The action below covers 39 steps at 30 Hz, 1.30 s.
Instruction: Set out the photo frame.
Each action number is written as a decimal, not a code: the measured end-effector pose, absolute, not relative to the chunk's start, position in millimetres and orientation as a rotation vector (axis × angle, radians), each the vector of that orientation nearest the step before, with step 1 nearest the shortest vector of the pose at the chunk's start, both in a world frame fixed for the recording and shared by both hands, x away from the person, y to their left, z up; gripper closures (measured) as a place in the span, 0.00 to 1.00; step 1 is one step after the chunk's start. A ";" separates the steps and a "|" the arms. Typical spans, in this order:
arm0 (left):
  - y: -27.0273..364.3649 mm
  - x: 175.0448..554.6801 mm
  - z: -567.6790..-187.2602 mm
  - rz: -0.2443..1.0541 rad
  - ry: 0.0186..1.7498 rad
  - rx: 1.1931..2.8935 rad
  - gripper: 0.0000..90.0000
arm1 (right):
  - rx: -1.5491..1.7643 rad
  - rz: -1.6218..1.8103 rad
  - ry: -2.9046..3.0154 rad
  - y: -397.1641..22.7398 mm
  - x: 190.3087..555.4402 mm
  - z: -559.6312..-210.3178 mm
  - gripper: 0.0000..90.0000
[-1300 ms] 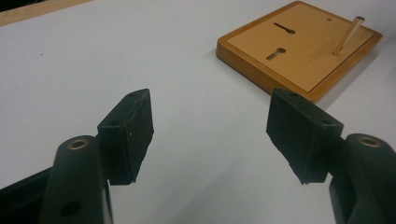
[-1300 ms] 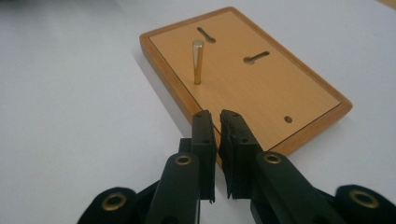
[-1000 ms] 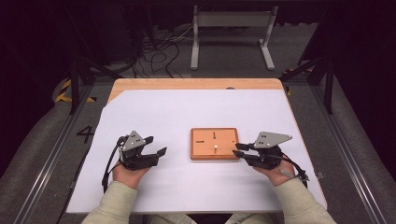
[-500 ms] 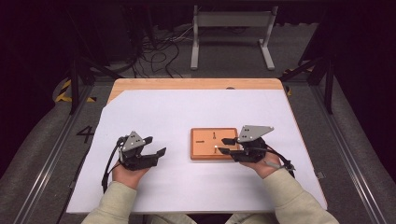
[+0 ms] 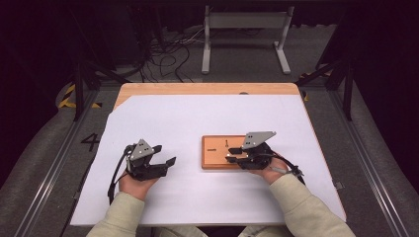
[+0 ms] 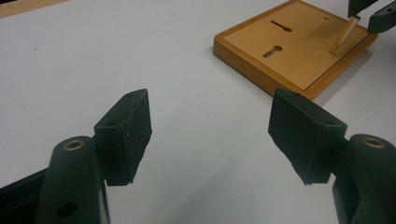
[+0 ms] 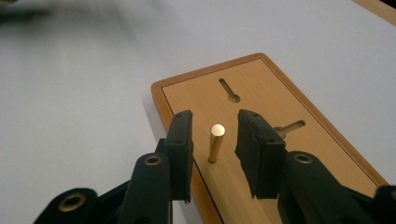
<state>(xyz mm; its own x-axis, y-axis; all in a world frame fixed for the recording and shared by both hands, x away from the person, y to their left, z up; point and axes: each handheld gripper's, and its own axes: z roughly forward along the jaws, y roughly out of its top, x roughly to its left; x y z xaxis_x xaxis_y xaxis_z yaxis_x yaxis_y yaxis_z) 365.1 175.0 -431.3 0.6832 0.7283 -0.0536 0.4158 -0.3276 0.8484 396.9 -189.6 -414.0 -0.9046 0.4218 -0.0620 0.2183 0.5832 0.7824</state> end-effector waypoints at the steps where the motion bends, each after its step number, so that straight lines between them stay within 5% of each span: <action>1: 175.0 365.2 -431.3 0.423 0.886 1.965 0.34 | 0.529 1.222 2.577 -189.0 397.7 -415.1 0.74; 20: 174.9 365.2 -431.2 0.417 0.886 1.958 0.34 | 0.426 1.160 2.589 -176.1 405.1 -430.3 0.92; 39: 172.6 364.1 -429.9 0.407 0.881 1.952 0.34 | 0.302 1.066 2.532 -171.9 390.5 -430.4 0.93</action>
